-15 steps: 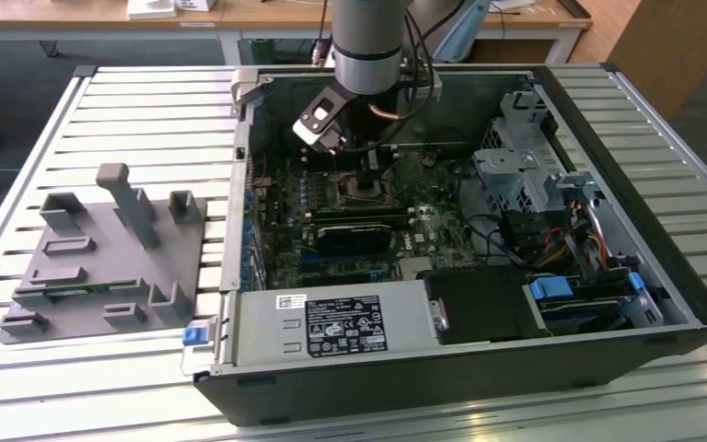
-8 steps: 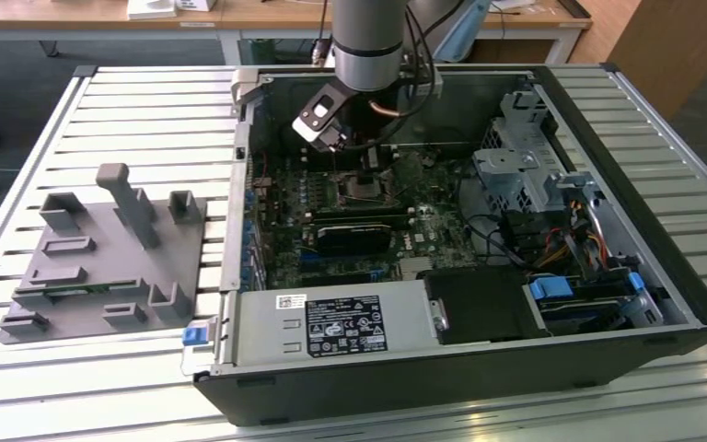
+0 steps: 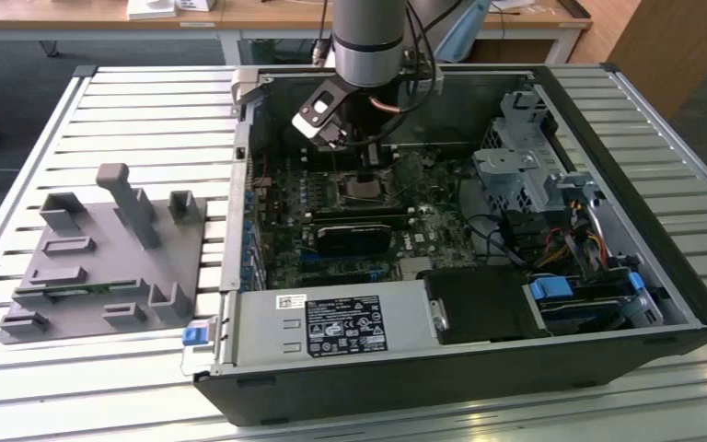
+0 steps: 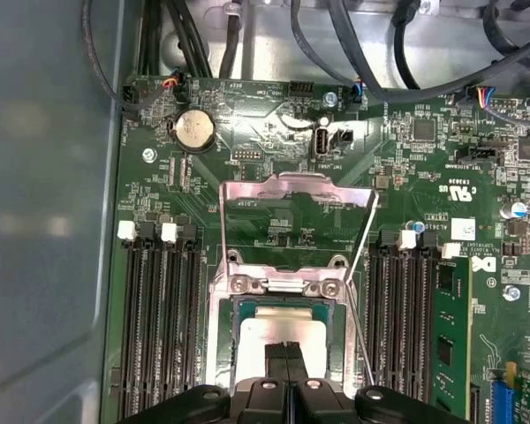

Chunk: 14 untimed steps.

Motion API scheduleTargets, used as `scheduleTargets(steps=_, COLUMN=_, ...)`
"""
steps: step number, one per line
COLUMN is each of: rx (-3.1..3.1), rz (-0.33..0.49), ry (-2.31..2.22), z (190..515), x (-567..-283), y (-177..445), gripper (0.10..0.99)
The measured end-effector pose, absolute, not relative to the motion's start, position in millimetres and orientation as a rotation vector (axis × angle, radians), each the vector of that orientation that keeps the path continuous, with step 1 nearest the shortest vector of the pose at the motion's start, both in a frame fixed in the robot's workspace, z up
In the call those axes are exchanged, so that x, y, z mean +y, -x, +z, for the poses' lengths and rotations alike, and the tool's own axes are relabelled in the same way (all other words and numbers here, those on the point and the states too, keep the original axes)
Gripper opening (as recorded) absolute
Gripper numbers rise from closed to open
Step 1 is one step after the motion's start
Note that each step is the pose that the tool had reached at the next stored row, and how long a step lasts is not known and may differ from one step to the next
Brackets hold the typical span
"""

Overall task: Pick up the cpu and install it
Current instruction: 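Close the cpu cover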

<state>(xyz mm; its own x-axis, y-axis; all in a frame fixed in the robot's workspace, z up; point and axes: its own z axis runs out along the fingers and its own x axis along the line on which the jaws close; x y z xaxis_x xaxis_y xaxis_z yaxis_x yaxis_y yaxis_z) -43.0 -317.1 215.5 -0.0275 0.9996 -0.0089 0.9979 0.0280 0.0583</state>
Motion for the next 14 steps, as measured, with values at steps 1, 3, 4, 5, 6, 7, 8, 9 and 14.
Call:
scheduleTargets(steps=1, rx=2.218, rz=0.055, ry=-2.157, z=216.4, x=-317.1, y=43.0, gripper=0.106)
scheduleTargets(steps=3, rx=2.218, rz=0.055, ry=-2.157, z=218.2, x=-317.1, y=43.0, gripper=0.106)
scheduleTargets(steps=4, rx=2.218, rz=0.055, ry=-2.157, z=219.6, x=-317.1, y=43.0, gripper=0.106)
scheduleTargets(steps=5, rx=2.218, rz=0.055, ry=-2.157, z=221.2, x=-317.1, y=43.0, gripper=0.106)
scheduleTargets(steps=6, rx=2.218, rz=0.055, ry=-2.157, z=222.4, x=-317.1, y=43.0, gripper=0.106)
scheduleTargets(steps=7, rx=2.218, rz=0.055, ry=-2.157, z=223.4, x=-317.1, y=43.0, gripper=0.106)
scheduleTargets(steps=8, rx=2.218, rz=0.055, ry=-2.157, z=224.5, x=-317.1, y=43.0, gripper=0.106)
scheduleTargets(steps=9, rx=2.218, rz=0.055, ry=-2.157, z=225.5, x=-317.1, y=43.0, gripper=0.106)
scheduleTargets(steps=14, rx=2.218, rz=0.055, ry=-2.157, z=228.8, x=-317.0, y=43.0, gripper=0.106)
